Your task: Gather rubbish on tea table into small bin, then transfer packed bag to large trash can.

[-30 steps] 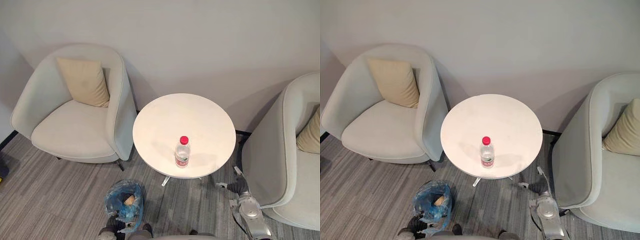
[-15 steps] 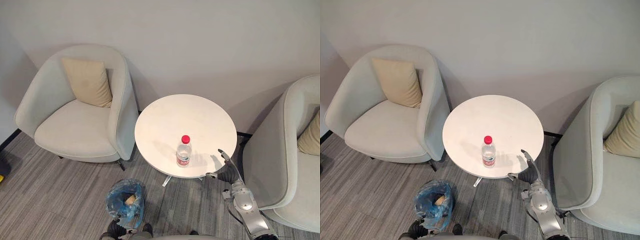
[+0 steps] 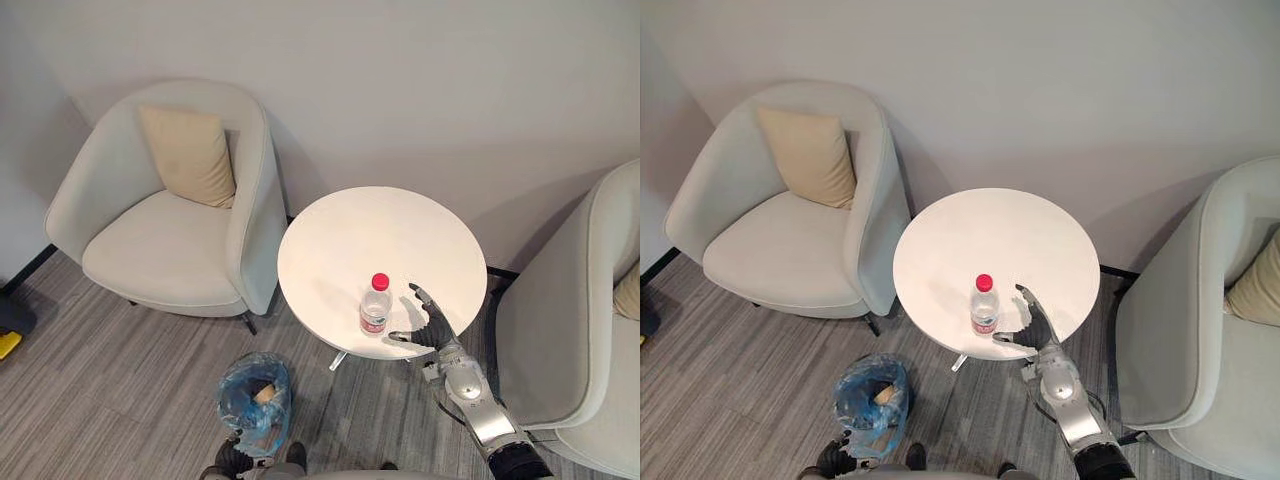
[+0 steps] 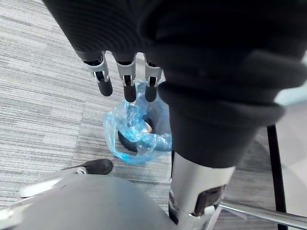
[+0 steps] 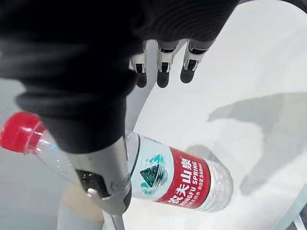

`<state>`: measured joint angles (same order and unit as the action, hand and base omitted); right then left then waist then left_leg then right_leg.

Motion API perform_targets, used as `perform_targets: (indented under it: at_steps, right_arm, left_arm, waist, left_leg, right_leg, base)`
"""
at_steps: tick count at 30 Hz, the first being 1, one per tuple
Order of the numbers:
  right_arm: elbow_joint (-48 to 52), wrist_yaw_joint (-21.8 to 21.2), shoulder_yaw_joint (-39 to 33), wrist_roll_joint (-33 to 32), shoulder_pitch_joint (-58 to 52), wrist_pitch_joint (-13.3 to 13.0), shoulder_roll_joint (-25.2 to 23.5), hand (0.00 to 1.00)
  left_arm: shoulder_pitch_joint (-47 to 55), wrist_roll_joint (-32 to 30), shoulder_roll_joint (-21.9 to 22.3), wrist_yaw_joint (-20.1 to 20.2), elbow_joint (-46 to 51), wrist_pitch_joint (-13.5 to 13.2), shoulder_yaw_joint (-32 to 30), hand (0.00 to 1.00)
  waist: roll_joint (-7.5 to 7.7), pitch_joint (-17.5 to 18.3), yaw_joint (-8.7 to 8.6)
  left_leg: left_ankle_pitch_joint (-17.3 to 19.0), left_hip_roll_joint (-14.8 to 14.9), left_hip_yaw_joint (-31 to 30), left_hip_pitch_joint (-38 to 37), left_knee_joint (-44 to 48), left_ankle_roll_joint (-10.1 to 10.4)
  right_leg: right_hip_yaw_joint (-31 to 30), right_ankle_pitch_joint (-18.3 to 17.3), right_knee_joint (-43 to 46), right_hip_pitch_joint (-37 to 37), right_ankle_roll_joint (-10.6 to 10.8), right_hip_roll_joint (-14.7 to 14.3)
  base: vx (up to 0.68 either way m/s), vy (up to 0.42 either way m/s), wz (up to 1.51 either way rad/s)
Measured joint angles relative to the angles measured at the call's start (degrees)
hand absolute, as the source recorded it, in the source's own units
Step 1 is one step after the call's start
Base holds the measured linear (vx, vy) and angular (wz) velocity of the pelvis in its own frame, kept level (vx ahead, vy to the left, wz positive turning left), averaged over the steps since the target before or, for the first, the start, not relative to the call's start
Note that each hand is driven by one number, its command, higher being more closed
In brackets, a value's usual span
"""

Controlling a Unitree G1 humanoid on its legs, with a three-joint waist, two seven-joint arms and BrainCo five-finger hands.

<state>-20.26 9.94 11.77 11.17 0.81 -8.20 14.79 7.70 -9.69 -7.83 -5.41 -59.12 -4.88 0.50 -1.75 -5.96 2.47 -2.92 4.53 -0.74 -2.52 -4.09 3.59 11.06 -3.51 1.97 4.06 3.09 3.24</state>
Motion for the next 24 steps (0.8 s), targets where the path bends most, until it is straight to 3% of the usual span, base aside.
perform_targets:
  at_steps: [13,18,19,24]
  right_arm:
    - [-4.0,1.7,0.1,-2.8,5.1,0.4,-1.0,0.0]
    - [-6.3,2.5,0.1,-4.3,7.3,1.0,-2.1,0.0]
    - [-6.9,2.5,0.1,-4.5,8.0,1.0,-2.4,1.0]
    - [-9.4,2.5,0.6,-5.2,12.2,1.9,-2.7,1.0]
  left_arm:
    - [-0.3,0.1,0.4,-1.1,0.6,-0.5,-0.1,0.0]
    - [-0.5,0.6,0.4,-1.2,1.2,-0.5,-0.1,0.0]
    - [-0.5,0.7,0.4,-1.2,1.3,-0.5,-0.2,0.0]
    - [-0.5,2.6,0.4,-1.5,1.3,-0.4,-1.2,0.0]
  waist:
    - [-0.88,-1.9,0.19]
    - [-0.87,-3.0,1.55]
    - [-0.89,-3.4,1.53]
    - [-0.92,-4.7,1.7]
  left_leg:
    - [-1.2,0.0,-2.2,1.9,-1.2,0.2]
    - [-1.4,-0.1,-2.8,2.7,-1.1,0.2]
    - [-1.5,-0.1,-3.2,2.8,-1.1,0.2]
    - [-1.6,-0.2,-3.7,3.3,-1.1,0.2]
  right_leg:
    - [2.3,0.0,-0.2,-0.8,0.0,-0.1]
    - [2.8,-0.1,-0.2,-1.3,-0.1,-0.1]
    - [3.1,-0.1,-0.2,-1.3,-0.1,-0.1]
    - [3.6,-0.1,-0.2,-1.5,-0.2,-0.1]
  base:
    - [-0.01,-0.006,0.09]
    - [-0.02,-0.004,0.06]
    - [-0.02,-0.007,0.15]
    - [-0.02,-0.004,0.07]
